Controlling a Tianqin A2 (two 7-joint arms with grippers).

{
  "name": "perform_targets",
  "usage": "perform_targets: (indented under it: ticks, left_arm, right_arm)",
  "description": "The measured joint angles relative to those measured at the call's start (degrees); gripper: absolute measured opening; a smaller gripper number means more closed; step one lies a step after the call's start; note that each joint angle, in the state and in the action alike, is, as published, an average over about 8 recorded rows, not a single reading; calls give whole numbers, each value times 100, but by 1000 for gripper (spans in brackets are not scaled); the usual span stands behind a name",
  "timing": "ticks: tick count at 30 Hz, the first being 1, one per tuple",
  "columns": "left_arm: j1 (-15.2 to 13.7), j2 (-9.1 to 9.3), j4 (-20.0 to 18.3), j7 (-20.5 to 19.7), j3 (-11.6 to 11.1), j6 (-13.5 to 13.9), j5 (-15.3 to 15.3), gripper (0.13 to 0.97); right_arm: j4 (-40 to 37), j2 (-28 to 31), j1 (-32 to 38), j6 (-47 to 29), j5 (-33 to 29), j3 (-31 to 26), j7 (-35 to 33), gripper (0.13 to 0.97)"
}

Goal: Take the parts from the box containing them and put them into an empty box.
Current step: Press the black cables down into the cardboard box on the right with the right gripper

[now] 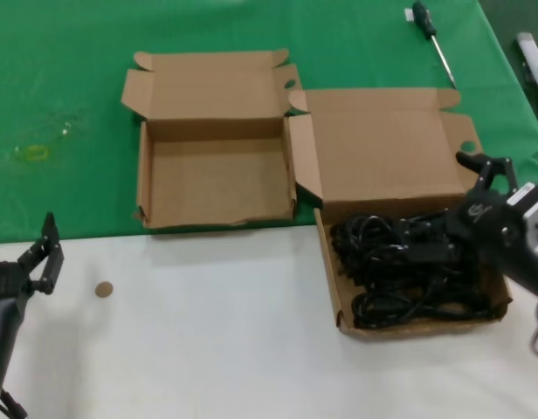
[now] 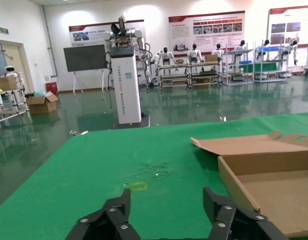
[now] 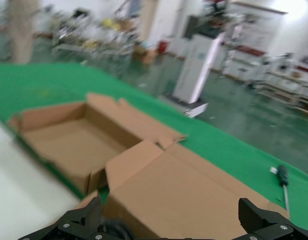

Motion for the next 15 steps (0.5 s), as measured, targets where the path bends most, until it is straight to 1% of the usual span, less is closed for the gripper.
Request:
perform_targets:
  ticks: [4,7,11,15]
  left_arm:
    - [0,0,0,0,0,0,0,520]
    - [0,0,0,0,0,0,0,436]
    - [0,0,0,0,0,0,0,436]
    - [0,0,0,0,0,0,0,353]
  right_arm:
    - [-42,595,252,-626,-225,-111,223,966]
    - [-106,907,474,-1167,-406,-150,290,966]
    - [-230,1174,860,-1967,-616,-189,255,966]
    - [-411,1307,1373,-2848,-821,-279,119,966]
